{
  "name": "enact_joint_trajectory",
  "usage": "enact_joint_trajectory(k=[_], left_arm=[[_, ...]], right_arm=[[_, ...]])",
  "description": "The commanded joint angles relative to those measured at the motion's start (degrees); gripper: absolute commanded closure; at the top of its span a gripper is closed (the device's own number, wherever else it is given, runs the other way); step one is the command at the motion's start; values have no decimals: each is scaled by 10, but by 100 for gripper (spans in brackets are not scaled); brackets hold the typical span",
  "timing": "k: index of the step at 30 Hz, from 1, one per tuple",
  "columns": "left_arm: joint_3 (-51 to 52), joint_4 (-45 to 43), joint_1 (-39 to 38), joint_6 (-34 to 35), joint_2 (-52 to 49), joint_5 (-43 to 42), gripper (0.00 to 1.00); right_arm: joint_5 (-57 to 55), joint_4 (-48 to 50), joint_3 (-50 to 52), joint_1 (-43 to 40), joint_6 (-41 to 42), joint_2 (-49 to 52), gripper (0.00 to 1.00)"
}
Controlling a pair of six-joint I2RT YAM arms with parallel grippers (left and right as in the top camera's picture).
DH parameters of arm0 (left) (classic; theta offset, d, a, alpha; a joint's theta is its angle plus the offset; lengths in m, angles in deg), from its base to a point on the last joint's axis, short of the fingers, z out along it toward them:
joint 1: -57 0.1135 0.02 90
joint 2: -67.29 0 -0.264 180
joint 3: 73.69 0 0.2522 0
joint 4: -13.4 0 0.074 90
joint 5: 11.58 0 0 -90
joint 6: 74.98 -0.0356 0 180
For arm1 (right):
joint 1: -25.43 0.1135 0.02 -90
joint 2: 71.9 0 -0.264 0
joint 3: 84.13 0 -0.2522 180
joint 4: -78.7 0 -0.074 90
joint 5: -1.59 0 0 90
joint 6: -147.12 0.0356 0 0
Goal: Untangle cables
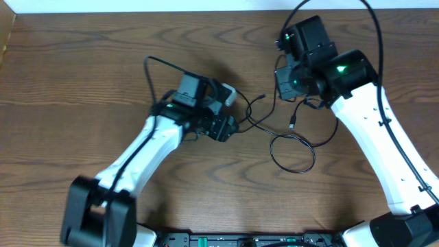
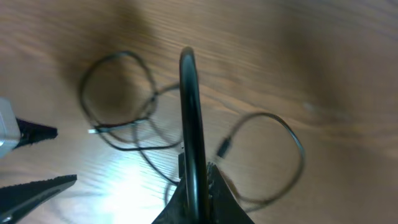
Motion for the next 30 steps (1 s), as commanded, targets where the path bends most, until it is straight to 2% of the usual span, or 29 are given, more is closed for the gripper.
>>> enact_joint_trajectory(k=[1, 8, 16, 21, 24, 27, 30], left_arm=[[3, -12, -23, -17, -40, -16, 35], [3, -55, -56, -17, -78, -15, 35], [3, -78, -66, -17, -82, -17, 34], [3, -83, -74, -15, -82, -76, 35], [3, -94, -88, -10, -82, -75, 34], [3, -118, -105, 16, -82, -38, 34], [3, -147, -121, 60, -82, 56, 34]], right_arm=[[-61, -14, -3, -24, 33, -15, 99], [-50, -35, -3, -66, 32, -16, 99], [-45, -39, -3, -68, 20, -16, 99], [-41, -40, -2, -68, 20, -15, 99], [-41, -38, -2, -68, 20, -15, 99], [-41, -38, -2, -68, 20, -15, 99], [-41, -39, -2, -68, 19, -15, 99]])
